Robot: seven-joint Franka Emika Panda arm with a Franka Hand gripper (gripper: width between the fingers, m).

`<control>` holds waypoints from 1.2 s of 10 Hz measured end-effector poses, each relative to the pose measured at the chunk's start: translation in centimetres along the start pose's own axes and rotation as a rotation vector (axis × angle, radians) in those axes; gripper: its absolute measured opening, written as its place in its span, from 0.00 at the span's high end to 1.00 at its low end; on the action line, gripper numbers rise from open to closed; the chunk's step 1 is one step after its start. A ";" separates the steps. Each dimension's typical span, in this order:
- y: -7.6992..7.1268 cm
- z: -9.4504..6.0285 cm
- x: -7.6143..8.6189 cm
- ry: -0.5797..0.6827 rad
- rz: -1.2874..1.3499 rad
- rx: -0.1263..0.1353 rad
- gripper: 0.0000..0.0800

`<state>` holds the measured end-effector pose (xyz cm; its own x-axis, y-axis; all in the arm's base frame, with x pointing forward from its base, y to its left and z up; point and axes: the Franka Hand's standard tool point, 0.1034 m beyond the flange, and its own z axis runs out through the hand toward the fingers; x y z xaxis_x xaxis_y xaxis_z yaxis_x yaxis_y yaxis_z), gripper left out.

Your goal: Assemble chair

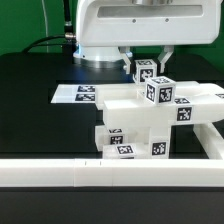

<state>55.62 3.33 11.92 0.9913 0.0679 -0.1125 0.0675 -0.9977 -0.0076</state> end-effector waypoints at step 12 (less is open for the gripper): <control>0.0 0.0 0.1 0.004 0.213 0.002 0.64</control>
Offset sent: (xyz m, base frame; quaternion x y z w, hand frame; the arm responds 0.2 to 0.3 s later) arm 0.0000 0.0000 0.0000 0.0000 0.0000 0.0000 1.0000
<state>55.69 3.37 11.92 0.9836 -0.1447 -0.1075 -0.1440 -0.9895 0.0138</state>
